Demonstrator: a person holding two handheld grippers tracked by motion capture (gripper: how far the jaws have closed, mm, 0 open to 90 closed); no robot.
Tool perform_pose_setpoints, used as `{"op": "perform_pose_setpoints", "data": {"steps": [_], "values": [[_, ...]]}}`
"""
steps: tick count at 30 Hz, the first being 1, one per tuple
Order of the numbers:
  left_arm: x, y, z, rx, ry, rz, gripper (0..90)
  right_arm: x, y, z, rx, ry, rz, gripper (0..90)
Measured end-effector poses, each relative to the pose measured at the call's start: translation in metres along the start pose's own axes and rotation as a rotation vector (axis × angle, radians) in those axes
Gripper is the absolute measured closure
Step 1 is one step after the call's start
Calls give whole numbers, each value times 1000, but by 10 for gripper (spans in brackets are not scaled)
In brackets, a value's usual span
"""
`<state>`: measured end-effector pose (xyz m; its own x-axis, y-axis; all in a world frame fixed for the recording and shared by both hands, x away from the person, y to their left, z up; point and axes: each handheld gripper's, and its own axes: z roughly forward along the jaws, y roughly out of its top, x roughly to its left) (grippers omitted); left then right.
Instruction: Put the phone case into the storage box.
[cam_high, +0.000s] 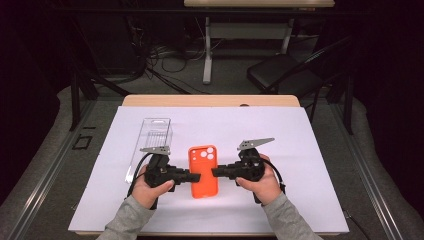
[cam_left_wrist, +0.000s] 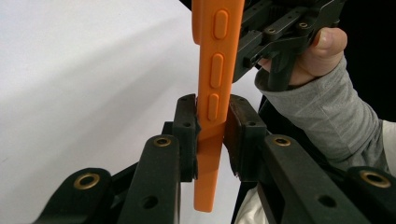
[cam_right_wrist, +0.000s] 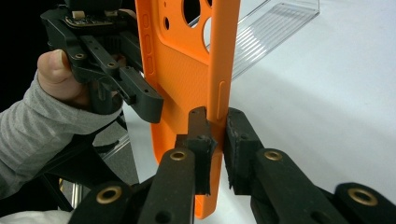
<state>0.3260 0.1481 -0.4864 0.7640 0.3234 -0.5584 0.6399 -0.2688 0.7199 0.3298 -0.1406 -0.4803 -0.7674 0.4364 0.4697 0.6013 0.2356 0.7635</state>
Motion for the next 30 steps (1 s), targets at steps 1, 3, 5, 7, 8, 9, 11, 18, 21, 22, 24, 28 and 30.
{"op": "perform_pose_setpoints", "data": {"steps": [1, 3, 5, 7, 8, 9, 11, 18, 21, 22, 24, 28, 30], "values": [[0, 0, 0, -2, 0, -1, 738, 0, 0, 0, 1, -1, 3, 820], [1, 0, 0, -3, 4, -2, 711, 0, 0, 0, 5, -8, 5, 821], [1, 0, -1, -11, 18, 11, 694, -1, -1, 1, 4, -15, 9, 820], [2, 0, -1, -13, 26, 13, 675, -2, -1, 0, 10, -19, 7, 820], [2, 0, -1, -17, 33, 12, 658, -2, -1, 0, 10, -23, 12, 820], [2, 0, -1, -21, 41, 14, 636, -2, -1, 0, 8, -30, 14, 821], [3, 0, -1, -23, 51, 12, 615, -3, -1, 0, 7, -41, 19, 821], [4, 0, -2, -36, 106, 43, 557, -4, -1, -1, 11, -77, 33, 820], [4, 0, -2, -38, 134, 56, 546, -5, -1, -1, 8, -88, 41, 820], [3, 0, -2, -41, 141, 59, 542, -5, -1, -1, 8, -96, 42, 820], [3, 0, -3, -43, 149, 64, 532, -6, -2, -1, 7, -108, 46, 820], [4, 0, -3, -51, 157, 62, 508, -6, -2, -2, 10, -132, 48, 820], [4, 0, -4, -51, 166, 62, 499, -7, -2, -2, 7, -139, 52, 820]]}}
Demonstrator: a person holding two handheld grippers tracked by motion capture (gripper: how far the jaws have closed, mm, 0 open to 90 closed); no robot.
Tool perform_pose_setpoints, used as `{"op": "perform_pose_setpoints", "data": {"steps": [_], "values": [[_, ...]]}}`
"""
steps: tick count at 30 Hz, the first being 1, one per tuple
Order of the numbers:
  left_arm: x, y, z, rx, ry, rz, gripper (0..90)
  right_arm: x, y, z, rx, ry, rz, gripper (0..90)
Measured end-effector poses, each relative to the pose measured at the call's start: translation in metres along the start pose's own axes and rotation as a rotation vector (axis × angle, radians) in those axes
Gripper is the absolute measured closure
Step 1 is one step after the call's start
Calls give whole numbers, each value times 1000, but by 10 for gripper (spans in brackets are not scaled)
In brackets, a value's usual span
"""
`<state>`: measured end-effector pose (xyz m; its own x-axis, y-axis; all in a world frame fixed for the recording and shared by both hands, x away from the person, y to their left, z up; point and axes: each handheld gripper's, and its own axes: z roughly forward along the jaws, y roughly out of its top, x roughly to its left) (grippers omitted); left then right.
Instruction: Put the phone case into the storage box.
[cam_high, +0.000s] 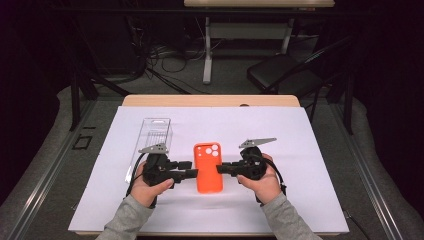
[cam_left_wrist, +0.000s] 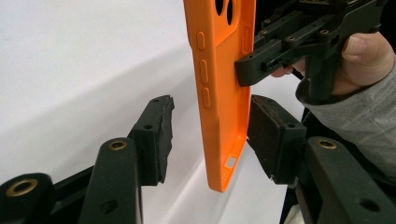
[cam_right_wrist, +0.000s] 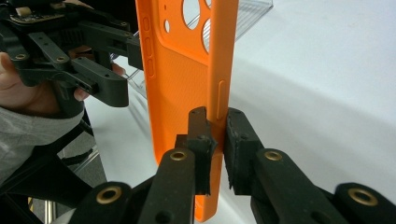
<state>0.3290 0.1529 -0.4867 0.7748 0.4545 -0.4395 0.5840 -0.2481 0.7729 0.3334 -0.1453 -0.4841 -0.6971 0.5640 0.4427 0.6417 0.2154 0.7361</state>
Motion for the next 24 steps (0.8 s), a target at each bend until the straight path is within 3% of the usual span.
{"op": "perform_pose_setpoints", "data": {"steps": [7, 17, 24], "values": [[1, 1, -3, -7, 53, 3, 453, -1, 0, -1, -4, -42, 3, 820], [3, 1, -6, -22, 81, -7, 438, 0, 0, -4, -26, -98, 9, 820], [2, 2, -9, -39, 158, 43, 429, 1, 1, -5, -39, -133, 14, 820]]}}
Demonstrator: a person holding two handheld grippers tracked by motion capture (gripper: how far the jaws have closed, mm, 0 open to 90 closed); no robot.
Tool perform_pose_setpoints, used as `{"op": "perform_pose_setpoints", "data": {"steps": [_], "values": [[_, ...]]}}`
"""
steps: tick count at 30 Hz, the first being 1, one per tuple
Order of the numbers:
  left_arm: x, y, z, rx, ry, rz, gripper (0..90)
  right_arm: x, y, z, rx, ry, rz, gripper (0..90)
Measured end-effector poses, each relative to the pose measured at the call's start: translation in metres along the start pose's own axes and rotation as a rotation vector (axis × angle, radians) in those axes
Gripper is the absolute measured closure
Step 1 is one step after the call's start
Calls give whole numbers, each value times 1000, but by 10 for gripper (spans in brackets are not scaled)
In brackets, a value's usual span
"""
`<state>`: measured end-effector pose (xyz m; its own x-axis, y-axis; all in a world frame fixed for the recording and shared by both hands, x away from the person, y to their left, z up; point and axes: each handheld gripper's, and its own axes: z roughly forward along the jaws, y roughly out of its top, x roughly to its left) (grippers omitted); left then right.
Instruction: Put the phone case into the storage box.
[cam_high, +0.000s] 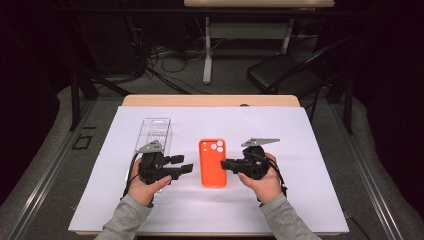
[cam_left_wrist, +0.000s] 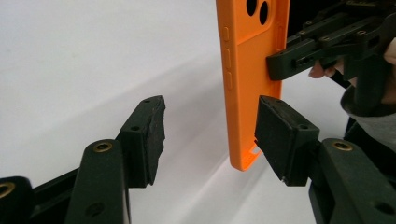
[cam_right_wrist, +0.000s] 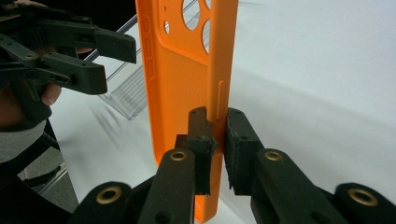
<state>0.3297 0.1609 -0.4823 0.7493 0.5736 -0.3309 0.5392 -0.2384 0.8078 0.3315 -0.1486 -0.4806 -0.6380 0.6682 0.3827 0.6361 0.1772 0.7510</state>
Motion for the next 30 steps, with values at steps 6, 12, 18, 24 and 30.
{"op": "perform_pose_setpoints", "data": {"steps": [6, 12, 18, 24, 30], "values": [[-2, 2, -3, -2, 52, 45, 429, 0, 0, -2, -13, -28, 6, 820], [-5, 4, -5, 13, 104, 89, 426, 3, 1, -3, -16, -55, 1, 820], [-8, 5, -5, 27, 150, 107, 372, 6, 1, -3, -24, -68, -7, 820], [-8, 6, -4, 22, 161, 96, 318, 9, 1, -3, -26, -88, -13, 820], [-10, 9, -4, 21, 179, 129, 294, 12, 1, -2, -28, -99, -20, 820]]}}
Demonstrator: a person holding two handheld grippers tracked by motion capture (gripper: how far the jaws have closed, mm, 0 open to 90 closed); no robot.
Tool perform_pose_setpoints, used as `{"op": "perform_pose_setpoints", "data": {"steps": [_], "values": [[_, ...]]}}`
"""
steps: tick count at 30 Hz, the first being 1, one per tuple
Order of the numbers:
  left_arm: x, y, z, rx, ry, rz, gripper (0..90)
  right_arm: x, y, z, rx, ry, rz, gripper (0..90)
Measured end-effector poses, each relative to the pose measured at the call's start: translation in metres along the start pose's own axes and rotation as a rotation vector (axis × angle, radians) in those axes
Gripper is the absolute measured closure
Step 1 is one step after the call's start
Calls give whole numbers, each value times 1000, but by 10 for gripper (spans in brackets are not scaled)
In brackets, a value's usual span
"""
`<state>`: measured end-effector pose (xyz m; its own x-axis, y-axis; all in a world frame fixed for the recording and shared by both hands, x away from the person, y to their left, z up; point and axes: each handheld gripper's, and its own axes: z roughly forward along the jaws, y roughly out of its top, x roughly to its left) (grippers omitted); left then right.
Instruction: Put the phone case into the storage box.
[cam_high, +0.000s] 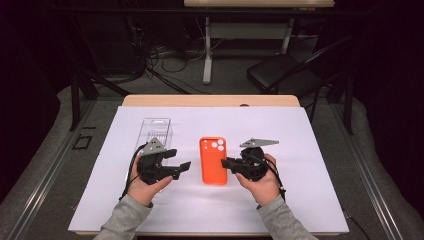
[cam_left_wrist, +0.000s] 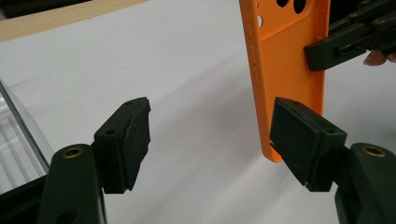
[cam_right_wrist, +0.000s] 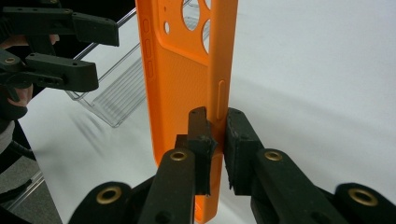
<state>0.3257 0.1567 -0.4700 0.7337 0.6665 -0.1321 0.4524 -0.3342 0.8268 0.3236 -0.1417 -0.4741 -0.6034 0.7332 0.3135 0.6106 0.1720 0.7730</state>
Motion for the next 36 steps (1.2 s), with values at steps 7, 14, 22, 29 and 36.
{"op": "perform_pose_setpoints", "data": {"steps": [7, 14, 22, 29, 36], "values": [[-5, 7, 2, -6, 22, 37, 294, 2, 0, 1, 3, -17, 5, 820], [-11, 17, 8, -8, 34, 78, 295, 4, -1, 3, 3, -30, 9, 820], [-19, 32, 14, -19, 53, 133, 295, 5, -1, 4, 3, -30, 25, 820], [-21, 41, 18, -14, 69, 160, 299, 6, -1, 3, -1, -32, 34, 820], [-22, 47, 21, -24, 77, 168, 317, 6, -1, 3, 2, -39, 35, 820]]}}
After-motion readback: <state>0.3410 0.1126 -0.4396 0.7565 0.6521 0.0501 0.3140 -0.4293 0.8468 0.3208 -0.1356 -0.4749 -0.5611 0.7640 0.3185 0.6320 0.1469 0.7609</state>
